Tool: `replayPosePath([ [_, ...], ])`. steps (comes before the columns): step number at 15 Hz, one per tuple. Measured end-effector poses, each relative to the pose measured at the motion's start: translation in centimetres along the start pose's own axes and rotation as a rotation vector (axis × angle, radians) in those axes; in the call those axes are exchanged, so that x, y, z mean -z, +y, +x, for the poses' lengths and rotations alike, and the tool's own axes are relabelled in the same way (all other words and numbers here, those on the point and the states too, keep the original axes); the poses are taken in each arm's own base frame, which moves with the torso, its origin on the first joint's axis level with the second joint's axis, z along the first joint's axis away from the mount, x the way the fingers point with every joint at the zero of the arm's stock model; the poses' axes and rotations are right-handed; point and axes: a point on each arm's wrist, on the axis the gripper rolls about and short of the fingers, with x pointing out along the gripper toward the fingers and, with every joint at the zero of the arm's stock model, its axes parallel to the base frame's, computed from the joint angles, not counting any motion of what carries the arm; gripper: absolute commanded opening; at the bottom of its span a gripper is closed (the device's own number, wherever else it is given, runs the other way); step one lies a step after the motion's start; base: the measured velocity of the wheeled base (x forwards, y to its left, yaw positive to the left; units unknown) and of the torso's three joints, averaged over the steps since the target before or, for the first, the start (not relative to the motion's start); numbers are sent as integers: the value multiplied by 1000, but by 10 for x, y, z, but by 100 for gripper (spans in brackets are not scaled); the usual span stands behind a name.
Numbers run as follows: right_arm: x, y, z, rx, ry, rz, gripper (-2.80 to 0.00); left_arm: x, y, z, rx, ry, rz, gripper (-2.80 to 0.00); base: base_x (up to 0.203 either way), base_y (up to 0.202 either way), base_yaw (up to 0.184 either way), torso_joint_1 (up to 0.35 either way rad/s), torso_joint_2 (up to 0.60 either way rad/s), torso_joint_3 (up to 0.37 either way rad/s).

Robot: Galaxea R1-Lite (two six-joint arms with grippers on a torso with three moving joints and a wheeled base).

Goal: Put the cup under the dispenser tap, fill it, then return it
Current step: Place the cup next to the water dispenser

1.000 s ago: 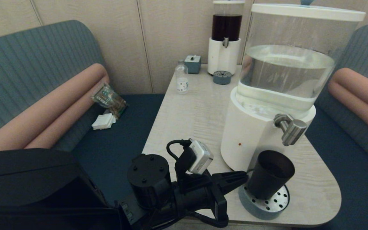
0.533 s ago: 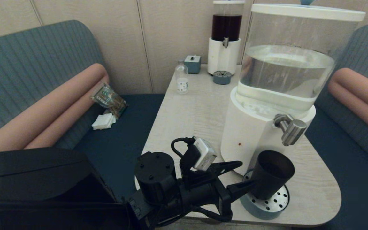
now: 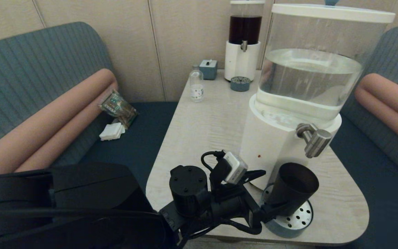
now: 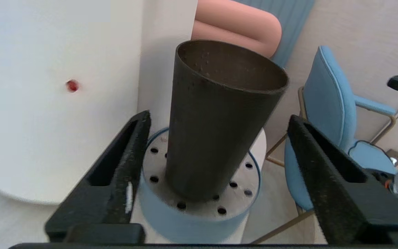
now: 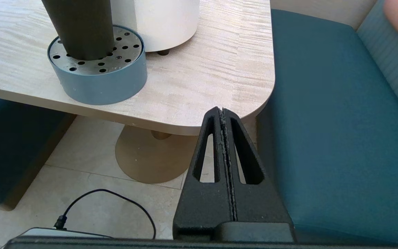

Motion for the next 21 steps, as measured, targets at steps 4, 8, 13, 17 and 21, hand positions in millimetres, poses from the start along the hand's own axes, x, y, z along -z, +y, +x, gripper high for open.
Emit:
replayPosePath([
  [4,0,0,0,0,0,1,-280,10,-1,10,12,4,-6,0,0,0,0,0,0,0],
  [8,0,0,0,0,0,1,-280,17,1,13,15,13,-7,0,0,0,0,0,0,0],
  [13,0,0,0,0,0,0,-280,21,5,24,18,-8,0,0,0,0,0,0,0,0],
  [17,0,0,0,0,0,0,-280,25,9,31,19,-19,3,0,0,0,0,0,0,0],
  [21,0,0,0,0,0,0,-280,31,11,37,3,-25,5,0,0,0,0,0,0,0],
])
